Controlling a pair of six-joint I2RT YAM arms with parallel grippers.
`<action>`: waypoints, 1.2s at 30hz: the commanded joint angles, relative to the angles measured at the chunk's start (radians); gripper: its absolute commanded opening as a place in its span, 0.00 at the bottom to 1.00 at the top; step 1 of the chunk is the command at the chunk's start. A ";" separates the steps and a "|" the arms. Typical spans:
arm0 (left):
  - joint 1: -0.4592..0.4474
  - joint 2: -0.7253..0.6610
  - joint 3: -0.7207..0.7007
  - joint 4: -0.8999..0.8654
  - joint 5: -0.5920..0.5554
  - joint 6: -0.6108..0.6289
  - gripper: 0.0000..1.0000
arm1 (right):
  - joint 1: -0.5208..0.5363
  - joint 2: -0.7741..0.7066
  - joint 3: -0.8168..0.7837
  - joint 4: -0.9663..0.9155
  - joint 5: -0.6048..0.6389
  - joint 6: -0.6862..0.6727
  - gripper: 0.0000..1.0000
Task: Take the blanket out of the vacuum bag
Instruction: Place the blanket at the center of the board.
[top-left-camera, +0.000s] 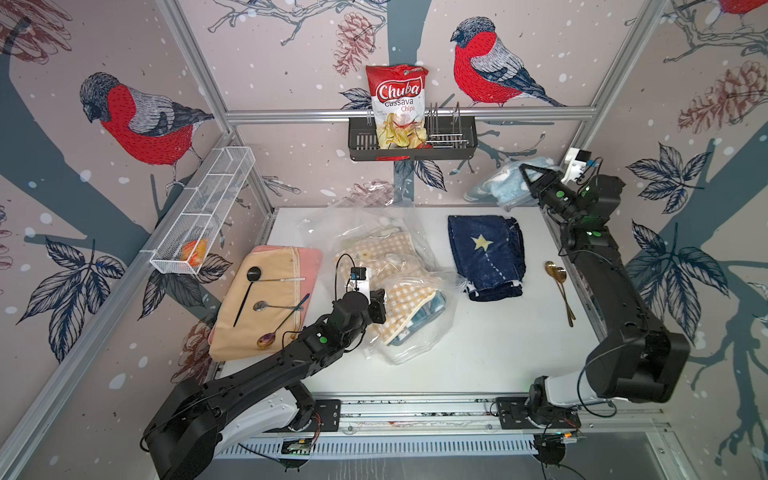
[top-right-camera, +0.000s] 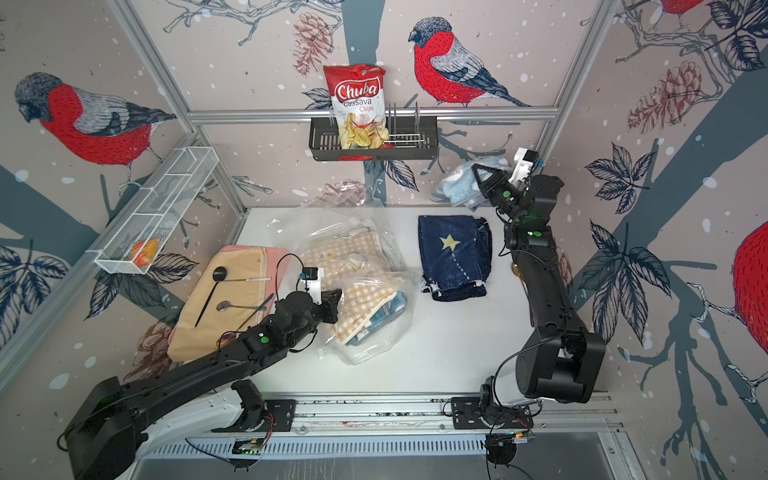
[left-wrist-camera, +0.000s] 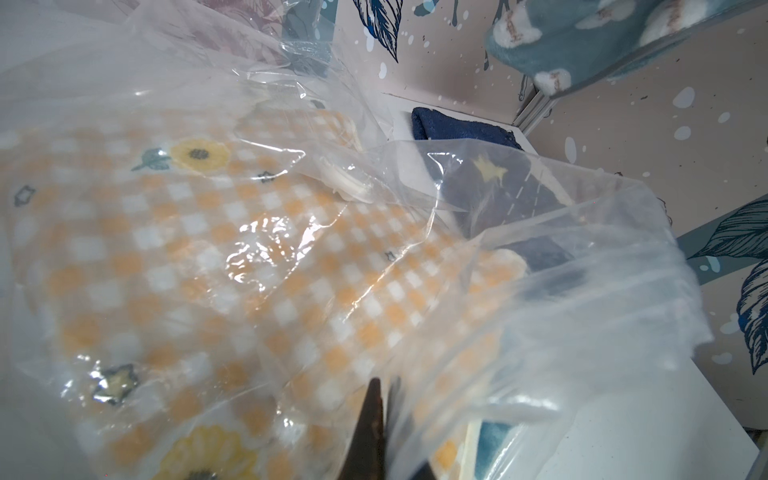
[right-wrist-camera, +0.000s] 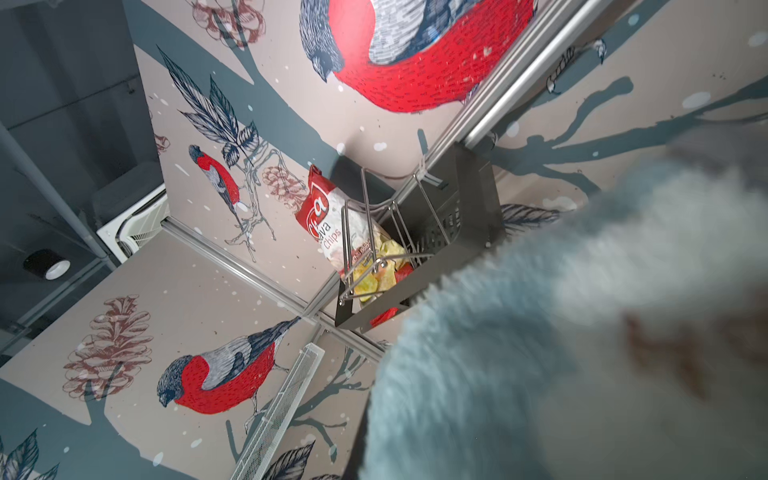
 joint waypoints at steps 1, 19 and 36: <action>0.006 -0.012 -0.012 0.044 0.023 -0.003 0.00 | 0.005 -0.014 -0.209 0.064 -0.001 0.012 0.00; 0.006 -0.070 -0.040 0.022 0.040 -0.030 0.00 | 0.109 -0.143 -0.570 -0.076 0.357 0.021 0.12; 0.009 -0.148 -0.058 -0.017 0.013 -0.025 0.00 | 0.043 -0.831 -0.884 -0.594 0.397 -0.090 0.67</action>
